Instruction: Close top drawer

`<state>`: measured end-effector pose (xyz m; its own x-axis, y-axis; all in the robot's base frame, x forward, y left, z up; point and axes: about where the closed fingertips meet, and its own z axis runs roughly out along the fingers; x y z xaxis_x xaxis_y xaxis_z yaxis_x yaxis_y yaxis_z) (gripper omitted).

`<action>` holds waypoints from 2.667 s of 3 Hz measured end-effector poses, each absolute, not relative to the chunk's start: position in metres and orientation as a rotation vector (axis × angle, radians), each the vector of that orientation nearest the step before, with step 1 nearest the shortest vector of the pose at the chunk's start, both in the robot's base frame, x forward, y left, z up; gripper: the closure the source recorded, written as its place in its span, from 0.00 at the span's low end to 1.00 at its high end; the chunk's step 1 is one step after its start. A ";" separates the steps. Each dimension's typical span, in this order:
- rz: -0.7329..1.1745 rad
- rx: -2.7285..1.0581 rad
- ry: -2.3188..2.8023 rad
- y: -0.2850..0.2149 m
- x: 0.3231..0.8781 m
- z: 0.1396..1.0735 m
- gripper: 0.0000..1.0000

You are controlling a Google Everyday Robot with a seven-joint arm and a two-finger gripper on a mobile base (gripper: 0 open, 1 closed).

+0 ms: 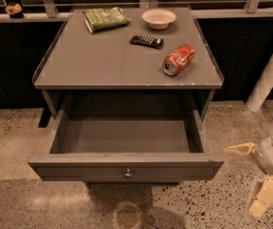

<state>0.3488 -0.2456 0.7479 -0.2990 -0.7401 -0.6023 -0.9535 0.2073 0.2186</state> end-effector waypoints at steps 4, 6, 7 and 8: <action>0.708 -1.638 2.467 -0.247 0.299 0.746 0.00; 1.026 -1.550 2.223 -0.251 0.280 0.676 0.00; 1.082 -1.508 2.199 -0.242 0.277 0.630 0.00; 0.969 -1.443 2.291 -0.229 0.288 0.603 0.00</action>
Offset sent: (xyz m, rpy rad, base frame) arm -0.0770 -0.0077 0.0168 -0.3500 0.2450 -0.0385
